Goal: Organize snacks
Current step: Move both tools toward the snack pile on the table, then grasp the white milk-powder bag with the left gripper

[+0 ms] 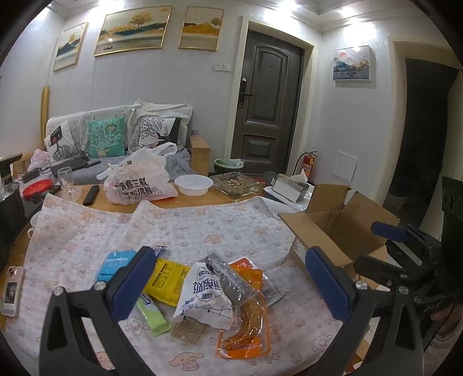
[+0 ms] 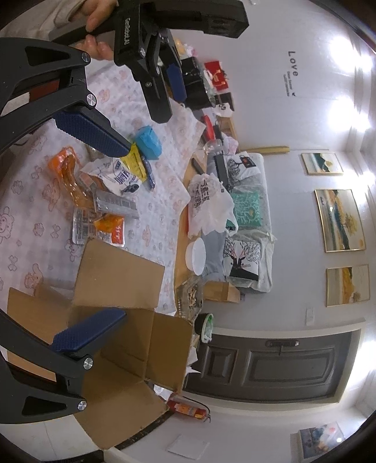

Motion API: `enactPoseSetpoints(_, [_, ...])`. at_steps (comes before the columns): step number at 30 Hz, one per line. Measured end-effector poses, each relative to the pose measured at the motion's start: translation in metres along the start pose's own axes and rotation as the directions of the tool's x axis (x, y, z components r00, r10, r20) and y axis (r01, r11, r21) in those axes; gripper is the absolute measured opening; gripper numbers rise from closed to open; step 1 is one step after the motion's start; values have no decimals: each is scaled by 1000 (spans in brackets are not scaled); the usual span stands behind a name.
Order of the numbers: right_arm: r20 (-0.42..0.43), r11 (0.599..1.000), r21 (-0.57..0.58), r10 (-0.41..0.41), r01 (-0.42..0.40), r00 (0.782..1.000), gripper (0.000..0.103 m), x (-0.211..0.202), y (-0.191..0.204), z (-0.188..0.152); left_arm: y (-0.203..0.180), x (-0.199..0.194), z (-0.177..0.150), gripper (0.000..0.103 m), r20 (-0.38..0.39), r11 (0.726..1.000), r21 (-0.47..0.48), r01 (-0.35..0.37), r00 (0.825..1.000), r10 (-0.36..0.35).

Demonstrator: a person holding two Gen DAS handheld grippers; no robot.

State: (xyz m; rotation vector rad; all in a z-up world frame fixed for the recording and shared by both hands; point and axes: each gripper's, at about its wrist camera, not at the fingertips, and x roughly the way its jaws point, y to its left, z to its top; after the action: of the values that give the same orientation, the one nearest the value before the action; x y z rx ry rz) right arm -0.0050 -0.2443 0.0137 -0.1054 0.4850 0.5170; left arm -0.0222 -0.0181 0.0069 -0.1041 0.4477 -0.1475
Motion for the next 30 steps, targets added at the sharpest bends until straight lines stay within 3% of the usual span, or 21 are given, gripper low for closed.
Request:
enactPoseSetpoints(14, [-13,995,-94,-22,21,1000,103,40,34,11,47,30,-6,102,-45,999,-34,21,999,-23])
enactPoseSetpoints(21, [-100,986,-163,8,-24,995,103,90,67,8,90,59,-13,102,-103,997,-77,27,994,-35])
enactPoseSetpoints(26, [-182,985,-138,80,-106,980,103,126,77,-2,106,84,-22,102,-168,997,-79,15,985,-29])
enactPoseSetpoints(28, [-219,981,-129,117,-148,969,102,141,81,-7,112,94,-27,102,-195,993,-109,48,978,-69])
enactPoseSetpoints(30, [-254,974,-114,160,-194,954,98,156,85,-13,119,106,-30,102,-220,976,-171,139,960,-175])
